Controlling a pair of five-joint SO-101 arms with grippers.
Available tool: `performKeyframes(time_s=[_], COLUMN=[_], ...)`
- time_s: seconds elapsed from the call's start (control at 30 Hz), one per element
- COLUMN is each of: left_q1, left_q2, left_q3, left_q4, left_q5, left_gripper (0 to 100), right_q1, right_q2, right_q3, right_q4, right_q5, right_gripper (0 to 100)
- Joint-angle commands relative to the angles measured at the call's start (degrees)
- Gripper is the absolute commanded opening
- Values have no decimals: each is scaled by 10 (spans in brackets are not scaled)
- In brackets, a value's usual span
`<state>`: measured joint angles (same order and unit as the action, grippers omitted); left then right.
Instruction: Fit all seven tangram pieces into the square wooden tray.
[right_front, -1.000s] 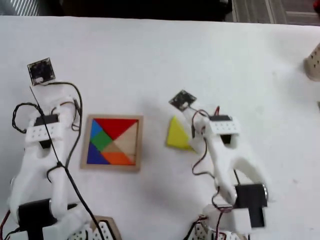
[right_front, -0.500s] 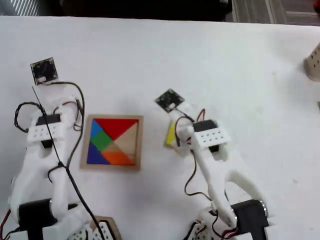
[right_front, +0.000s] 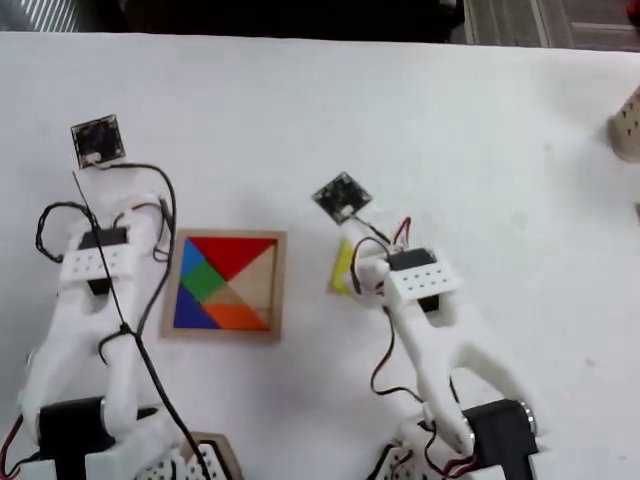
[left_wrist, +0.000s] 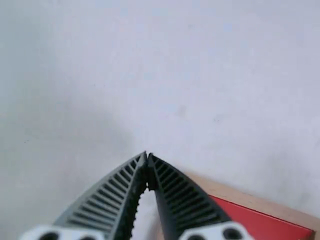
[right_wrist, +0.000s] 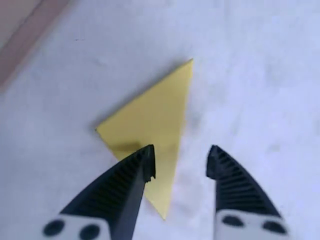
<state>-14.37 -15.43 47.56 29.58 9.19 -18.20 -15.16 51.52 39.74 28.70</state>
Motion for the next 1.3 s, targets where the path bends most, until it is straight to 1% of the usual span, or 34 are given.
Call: performKeyframes(time_s=[0.0, 0.1, 0.23, 0.33, 0.5, 0.63, 0.93, 1.0, 1.1, 1.17, 1.27], left_q1=[11, 11, 11, 11, 10, 10, 7, 7, 7, 7, 7], left_q2=[-3, -3, -3, -3, -3, -3, -4, -4, -4, -4, -4], left_q3=[-9, -9, -9, -8, -8, -8, -8, -7, -7, -7, -7], left_q4=[-15, -15, -15, -14, -13, -13, -13, -13, -13, -13, -13], left_q5=[-8, -8, -8, -8, -8, -8, -8, -8, -8, -8, -8], left_gripper=[27, 27, 27, 27, 27, 27, 27, 27, 27, 27, 27], right_q1=[-40, -74, -98, -79, -70, -70, -70, -51, -5, 29, 65], right_q2=[-24, -18, -11, 22, 88, 130, 141, 143, 145, 154, 182], right_q3=[-11, -38, -34, -34, -99, -142, -149, -149, -156, -167, -194], right_q4=[28, 75, 68, 40, 96, 131, 136, 133, 129, 127, 133], right_q5=[-2, -47, -88, -83, -79, -57, -61, -67, -76, -76, -76], right_gripper=[244, 245, 246, 247, 248, 248, 243, 212, 104, 50, 20])
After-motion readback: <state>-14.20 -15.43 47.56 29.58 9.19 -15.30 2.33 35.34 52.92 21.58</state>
